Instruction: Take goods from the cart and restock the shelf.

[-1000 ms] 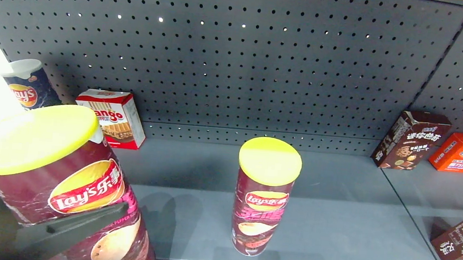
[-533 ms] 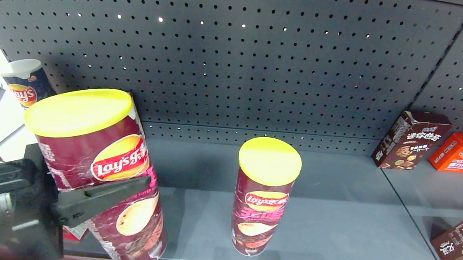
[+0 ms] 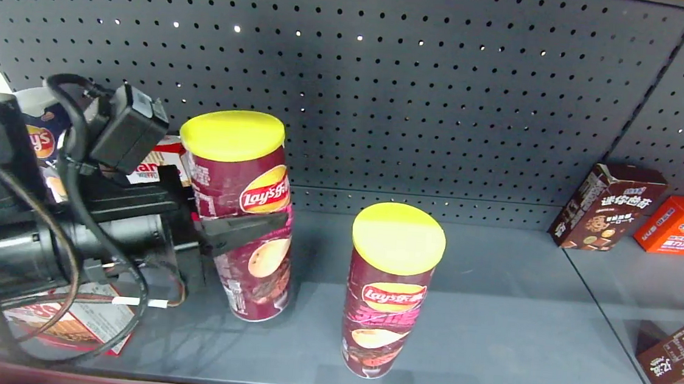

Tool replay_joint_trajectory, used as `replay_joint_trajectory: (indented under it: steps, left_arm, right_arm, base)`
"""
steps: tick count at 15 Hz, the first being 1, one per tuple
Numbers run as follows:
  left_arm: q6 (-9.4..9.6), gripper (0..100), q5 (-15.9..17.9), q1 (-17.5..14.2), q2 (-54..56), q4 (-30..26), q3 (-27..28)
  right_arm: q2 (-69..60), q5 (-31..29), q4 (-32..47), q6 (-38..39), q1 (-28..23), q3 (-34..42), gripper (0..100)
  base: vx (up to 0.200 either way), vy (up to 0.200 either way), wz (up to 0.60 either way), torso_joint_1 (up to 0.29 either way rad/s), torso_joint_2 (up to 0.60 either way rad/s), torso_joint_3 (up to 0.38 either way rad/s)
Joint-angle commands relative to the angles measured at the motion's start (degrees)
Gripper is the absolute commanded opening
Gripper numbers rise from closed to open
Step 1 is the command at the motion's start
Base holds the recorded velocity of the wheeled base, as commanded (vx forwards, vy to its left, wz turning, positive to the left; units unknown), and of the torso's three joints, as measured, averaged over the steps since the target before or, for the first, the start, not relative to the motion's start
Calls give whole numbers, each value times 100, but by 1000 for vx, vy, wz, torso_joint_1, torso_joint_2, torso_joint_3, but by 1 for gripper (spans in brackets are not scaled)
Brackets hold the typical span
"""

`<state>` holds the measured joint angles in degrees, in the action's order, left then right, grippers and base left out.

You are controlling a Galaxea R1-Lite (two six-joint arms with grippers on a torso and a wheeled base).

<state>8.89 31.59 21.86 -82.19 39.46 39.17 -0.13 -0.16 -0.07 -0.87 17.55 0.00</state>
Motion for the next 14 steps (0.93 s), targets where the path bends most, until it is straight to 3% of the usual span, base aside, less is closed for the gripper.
replay_joint_trajectory:
  steps: [1, 4, 8, 11, 14]
  left_arm:
    - [34, 0, 23, -155, -869, 519, 276]
    - [-27, 0, 129, -103, -1405, 668, 961]
    - [-45, 0, 181, 11, -1686, 607, 1295]
    - [-36, 0, 172, 29, -1924, -158, 1981]
    - [-36, 0, 190, 38, -2196, -448, 2543]
  right_arm:
    - [13, -2, -1, -1, 2, 0, 100]
    - [13, -2, -1, -1, 2, 0, 100]
    - [13, -2, -1, -1, 2, 0, 100]
    - [13, -2, -1, -1, 2, 0, 100]
    - [13, 7, -1, -1, 2, 0, 100]
  base:
    - [0, 0, 0, 0, 0, 0]
    - [0, 0, 0, 0, 0, 0]
    - [0, 0, 0, 0, 0, 0]
    - [0, 0, 0, 0, 0, 0]
    - [0, 0, 0, 0, 0, 0]
